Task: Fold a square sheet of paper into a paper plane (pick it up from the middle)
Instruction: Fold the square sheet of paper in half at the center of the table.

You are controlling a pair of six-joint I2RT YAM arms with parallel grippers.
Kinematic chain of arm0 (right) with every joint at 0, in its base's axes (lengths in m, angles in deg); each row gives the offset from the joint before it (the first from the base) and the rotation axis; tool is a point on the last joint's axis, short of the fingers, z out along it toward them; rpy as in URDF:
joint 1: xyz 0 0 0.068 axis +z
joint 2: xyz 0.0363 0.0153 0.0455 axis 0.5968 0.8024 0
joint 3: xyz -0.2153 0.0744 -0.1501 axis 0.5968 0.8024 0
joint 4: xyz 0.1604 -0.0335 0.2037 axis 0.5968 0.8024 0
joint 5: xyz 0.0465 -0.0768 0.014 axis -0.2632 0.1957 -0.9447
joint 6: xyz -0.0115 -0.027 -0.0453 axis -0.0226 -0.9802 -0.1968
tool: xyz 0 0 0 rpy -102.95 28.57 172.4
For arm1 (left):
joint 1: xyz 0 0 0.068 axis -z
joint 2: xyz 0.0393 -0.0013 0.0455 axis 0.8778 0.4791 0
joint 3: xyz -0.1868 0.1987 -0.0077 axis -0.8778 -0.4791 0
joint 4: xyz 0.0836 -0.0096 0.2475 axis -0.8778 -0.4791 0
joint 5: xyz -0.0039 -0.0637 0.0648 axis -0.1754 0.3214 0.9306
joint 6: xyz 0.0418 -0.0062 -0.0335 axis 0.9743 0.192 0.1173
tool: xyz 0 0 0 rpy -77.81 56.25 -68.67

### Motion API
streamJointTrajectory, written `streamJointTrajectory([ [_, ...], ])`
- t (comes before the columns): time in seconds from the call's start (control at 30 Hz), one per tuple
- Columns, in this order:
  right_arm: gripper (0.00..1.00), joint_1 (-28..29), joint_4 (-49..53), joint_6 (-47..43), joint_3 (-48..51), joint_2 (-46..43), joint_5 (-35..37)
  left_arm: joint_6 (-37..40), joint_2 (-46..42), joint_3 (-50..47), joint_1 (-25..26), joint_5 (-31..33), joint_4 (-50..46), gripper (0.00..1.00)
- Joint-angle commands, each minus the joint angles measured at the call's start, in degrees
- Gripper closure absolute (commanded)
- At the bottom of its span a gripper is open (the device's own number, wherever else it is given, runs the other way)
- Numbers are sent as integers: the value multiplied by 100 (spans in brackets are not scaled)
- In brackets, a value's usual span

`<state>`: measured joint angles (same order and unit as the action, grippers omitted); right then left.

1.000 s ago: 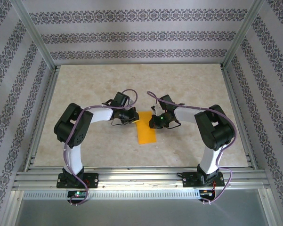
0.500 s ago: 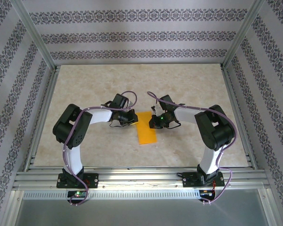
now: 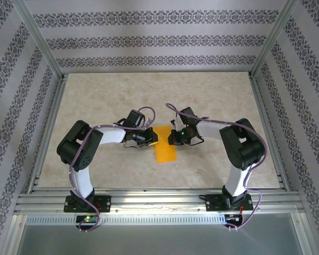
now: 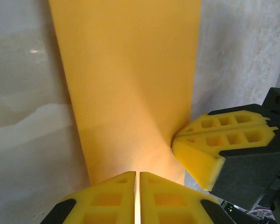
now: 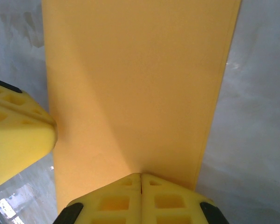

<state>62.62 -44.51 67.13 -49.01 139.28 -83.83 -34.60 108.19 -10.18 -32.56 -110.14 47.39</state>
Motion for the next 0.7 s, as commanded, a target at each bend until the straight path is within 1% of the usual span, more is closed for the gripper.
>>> streamJointTrajectory([
  [0.0, 100, -74, 1013, -125, 410, 314, 952, 260, 89, -28, 39, 185, -324, 90],
  [0.13, 100, -75, 1004, -110, 426, 305, 960, 553, 149, -16, 32, 434, -756, 90],
  [0.27, 100, -75, 995, -110, 418, 304, 969, 738, 180, -7, 27, 706, -978, 90],
  [0.4, 100, -75, 995, -110, 428, 298, 982, 658, 52, -49, 27, 538, -841, 90],
  [0.5, 100, -75, 988, -111, 427, 296, 986, 537, -238, -63, 38, 466, -823, 90],
  [0.67, 100, -71, 986, -102, 435, 296, 978, 160, -721, -193, 168, 253, -529, 90],
])
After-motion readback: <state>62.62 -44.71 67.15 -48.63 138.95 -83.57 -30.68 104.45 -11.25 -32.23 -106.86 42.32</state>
